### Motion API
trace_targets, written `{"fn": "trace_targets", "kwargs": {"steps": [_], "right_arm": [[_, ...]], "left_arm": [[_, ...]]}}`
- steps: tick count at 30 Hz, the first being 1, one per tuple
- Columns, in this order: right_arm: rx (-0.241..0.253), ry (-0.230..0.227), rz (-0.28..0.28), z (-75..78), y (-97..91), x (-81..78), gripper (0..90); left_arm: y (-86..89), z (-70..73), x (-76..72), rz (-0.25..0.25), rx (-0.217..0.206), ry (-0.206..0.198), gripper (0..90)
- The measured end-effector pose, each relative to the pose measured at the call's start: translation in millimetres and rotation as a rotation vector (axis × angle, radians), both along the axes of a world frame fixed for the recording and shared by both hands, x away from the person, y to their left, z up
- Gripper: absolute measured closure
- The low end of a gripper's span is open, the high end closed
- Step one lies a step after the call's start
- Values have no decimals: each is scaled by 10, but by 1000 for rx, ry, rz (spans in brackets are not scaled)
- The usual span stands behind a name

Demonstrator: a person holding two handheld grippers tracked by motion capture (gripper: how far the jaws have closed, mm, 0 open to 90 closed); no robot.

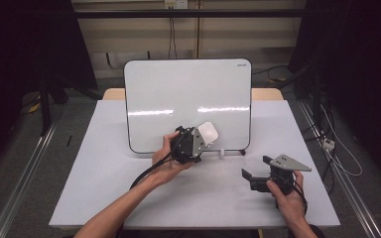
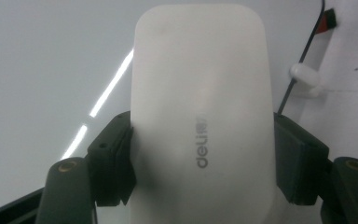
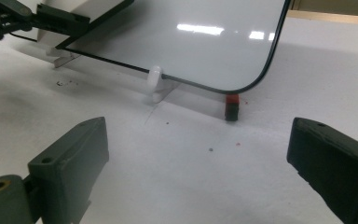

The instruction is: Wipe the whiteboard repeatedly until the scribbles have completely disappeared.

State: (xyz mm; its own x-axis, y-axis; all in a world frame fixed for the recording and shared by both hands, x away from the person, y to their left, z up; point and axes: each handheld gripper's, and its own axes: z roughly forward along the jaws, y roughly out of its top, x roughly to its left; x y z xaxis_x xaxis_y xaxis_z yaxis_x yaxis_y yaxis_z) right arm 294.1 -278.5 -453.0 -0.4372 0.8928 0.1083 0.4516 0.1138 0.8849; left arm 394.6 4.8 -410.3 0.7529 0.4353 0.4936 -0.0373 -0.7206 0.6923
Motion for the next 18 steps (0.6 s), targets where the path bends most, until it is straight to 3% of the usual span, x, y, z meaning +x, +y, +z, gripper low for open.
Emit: {"fn": "trace_targets", "kwargs": {"steps": [4,11,18], "right_arm": [[-6,-4,3,3,-5,-5,53],[1,-7,-3,5,-17,-17,54],[1,-5,5,6,-21,-25,54]], "left_arm": [[31,48,-16,22,-24,25,312],[167,171,-33,54,-151,83,312],[379,223,-70,88,-200,95,312]]}}
